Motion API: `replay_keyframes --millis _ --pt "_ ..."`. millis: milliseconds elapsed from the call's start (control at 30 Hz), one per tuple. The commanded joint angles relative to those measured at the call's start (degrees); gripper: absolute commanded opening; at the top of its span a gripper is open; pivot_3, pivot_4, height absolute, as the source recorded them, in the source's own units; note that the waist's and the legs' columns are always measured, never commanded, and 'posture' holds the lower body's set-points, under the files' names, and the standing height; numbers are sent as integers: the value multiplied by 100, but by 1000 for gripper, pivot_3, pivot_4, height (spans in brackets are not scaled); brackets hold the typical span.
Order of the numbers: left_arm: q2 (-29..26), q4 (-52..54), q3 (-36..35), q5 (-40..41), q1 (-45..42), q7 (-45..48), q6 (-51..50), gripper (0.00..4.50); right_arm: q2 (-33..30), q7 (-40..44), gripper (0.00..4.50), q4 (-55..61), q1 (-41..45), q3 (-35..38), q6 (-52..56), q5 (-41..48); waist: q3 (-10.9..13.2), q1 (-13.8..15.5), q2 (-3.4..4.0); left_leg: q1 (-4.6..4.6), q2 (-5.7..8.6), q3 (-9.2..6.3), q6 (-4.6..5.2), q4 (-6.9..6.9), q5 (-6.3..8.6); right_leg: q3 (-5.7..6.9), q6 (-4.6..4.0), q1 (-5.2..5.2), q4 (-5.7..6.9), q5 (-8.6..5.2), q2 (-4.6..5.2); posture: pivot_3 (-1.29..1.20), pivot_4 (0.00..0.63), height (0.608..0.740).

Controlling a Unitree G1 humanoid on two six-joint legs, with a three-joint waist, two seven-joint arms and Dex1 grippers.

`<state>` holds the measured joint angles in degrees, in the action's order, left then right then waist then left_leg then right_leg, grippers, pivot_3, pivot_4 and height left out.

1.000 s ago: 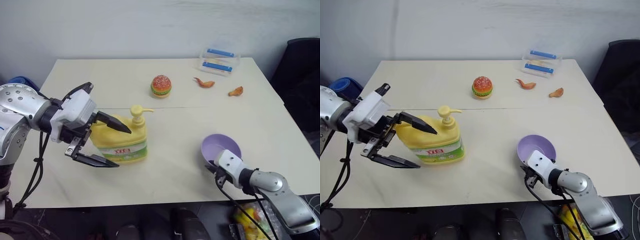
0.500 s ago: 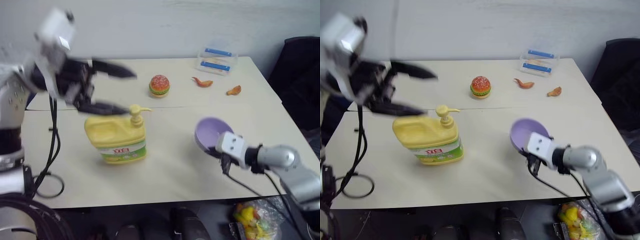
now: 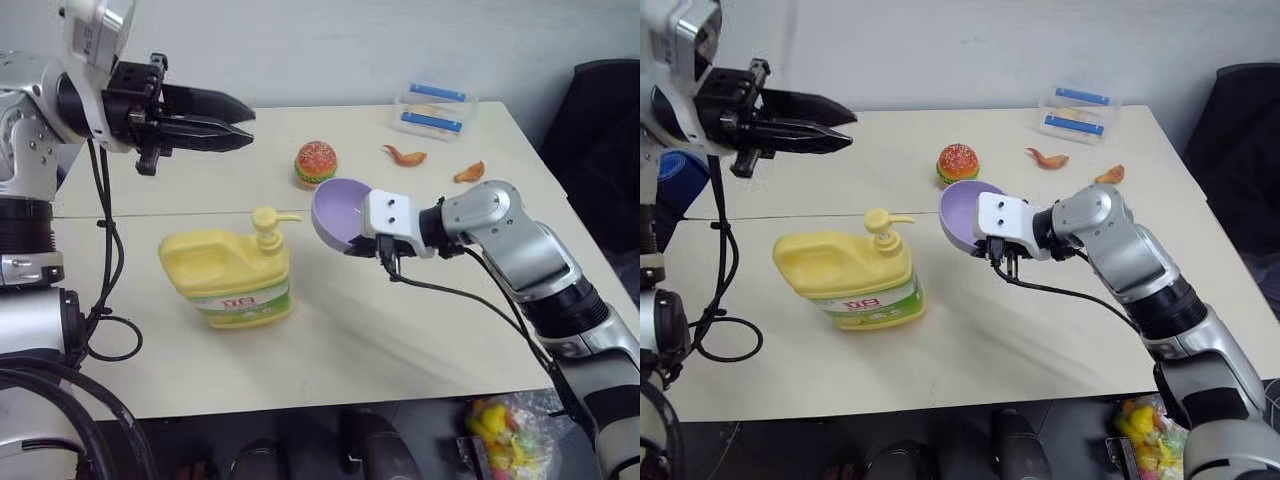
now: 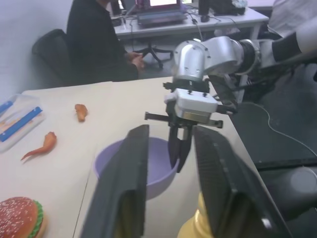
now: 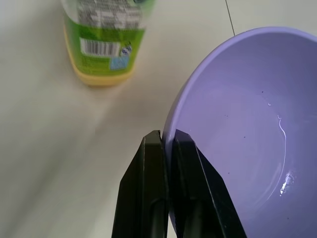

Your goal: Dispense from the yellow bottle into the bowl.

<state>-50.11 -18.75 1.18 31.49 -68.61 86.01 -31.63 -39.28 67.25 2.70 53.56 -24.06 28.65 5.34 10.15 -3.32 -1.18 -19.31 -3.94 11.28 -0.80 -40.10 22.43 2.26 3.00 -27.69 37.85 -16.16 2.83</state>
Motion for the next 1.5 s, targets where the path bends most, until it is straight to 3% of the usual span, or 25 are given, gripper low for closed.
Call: replay_keyframes --millis 33,67,600,933,1233,1500 --pt "-183 415 116 -127 183 545 245 198 25 383 0 369 352 52 68 116 1 -19 1 1 -1 -1 0 0 0 0 0 0 2 0 0 0 150 740" --pt "-206 460 159 -161 236 581 306 36 24 491 0 451 402 38 134 153 2 -29 3 4 -2 -1 0 -1 0 -1 0 0 4 0 -2 0 150 740" --pt "-516 657 770 -91 569 649 962 36 270 1131 0 966 1113 -155 740 353 2 -24 4 6 -8 0 -3 -4 -1 -1 -3 -1 11 -1 -8 0 150 740" --pt "-473 680 589 305 509 649 760 36 121 1366 0 1110 1137 -180 706 347 2 -35 4 6 -9 0 -3 -3 -1 0 -3 -1 12 -1 -10 0 150 740" --pt "-815 879 799 244 868 649 1024 36 126 1436 0 853 1193 -209 493 238 2 -107 4 6 -9 0 -3 -2 -1 0 -3 -1 12 -1 -9 0 150 740" --pt "-771 765 983 -122 944 649 1480 36 155 1545 0 750 1273 -235 403 212 2 -139 4 6 -7 -2 -3 -4 -1 2 -3 1 12 -1 -8 0 150 740"
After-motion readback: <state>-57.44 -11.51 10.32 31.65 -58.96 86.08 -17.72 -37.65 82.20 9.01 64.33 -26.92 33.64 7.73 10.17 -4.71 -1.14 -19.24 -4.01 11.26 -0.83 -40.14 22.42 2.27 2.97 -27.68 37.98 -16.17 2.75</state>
